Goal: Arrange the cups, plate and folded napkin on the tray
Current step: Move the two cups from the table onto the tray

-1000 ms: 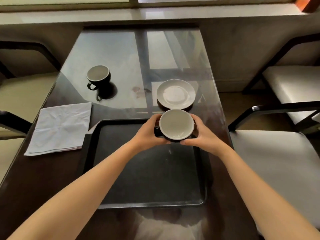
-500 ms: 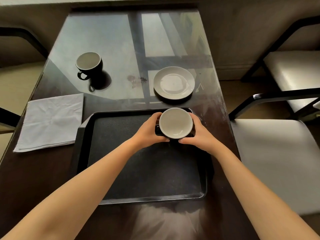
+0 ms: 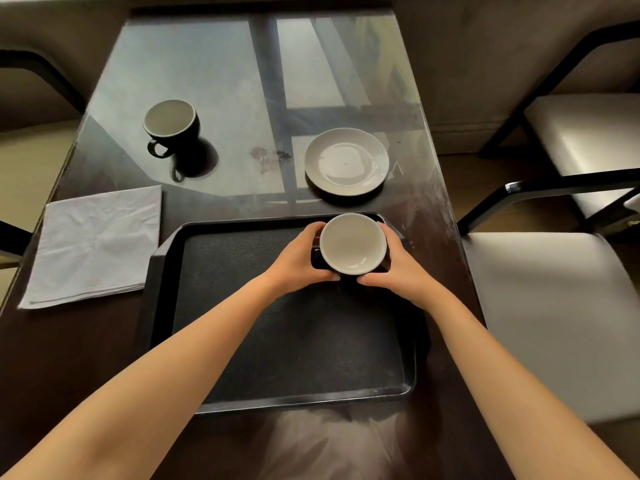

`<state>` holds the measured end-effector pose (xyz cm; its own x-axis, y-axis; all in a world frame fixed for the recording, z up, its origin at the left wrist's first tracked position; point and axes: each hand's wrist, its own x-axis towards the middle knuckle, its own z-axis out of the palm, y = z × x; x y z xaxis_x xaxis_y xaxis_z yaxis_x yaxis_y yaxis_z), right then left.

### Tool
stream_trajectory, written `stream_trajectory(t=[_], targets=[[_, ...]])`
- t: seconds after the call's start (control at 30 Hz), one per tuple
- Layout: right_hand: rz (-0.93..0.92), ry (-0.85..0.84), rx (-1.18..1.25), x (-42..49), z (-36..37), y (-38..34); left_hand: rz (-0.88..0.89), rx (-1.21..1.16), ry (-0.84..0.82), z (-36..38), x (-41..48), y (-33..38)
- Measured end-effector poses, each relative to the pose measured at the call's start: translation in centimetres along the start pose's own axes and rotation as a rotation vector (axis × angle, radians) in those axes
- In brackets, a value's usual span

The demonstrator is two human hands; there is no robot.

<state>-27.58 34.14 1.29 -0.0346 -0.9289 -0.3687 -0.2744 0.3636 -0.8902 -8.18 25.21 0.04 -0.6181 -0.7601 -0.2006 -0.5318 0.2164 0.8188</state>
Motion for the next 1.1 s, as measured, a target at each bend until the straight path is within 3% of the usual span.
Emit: stream_trajectory(t=[0.47, 0.73, 0.9, 1.1], targets=[[0.002, -0.011, -0.032, 0.1, -0.5, 0.1, 0.003, 0.004, -0.014, -0.1, -0.1, -0.1], [-0.014, -0.071, -0.107, 0.5, -2.3, -2.7, -0.097, 0.074, -0.181, -4.9, -0.8, -0.2], [-0.095, -0.046, -0.384, 3.5, -2.7, -6.5, -0.181, 0.101, -0.026, -10.3, -1.8, -0.8], [-0.197, -0.06, -0.543, 9.5, 0.0, -12.6, -0.368, -0.172, 0.4, -16.8, -2.8, -3.2]])
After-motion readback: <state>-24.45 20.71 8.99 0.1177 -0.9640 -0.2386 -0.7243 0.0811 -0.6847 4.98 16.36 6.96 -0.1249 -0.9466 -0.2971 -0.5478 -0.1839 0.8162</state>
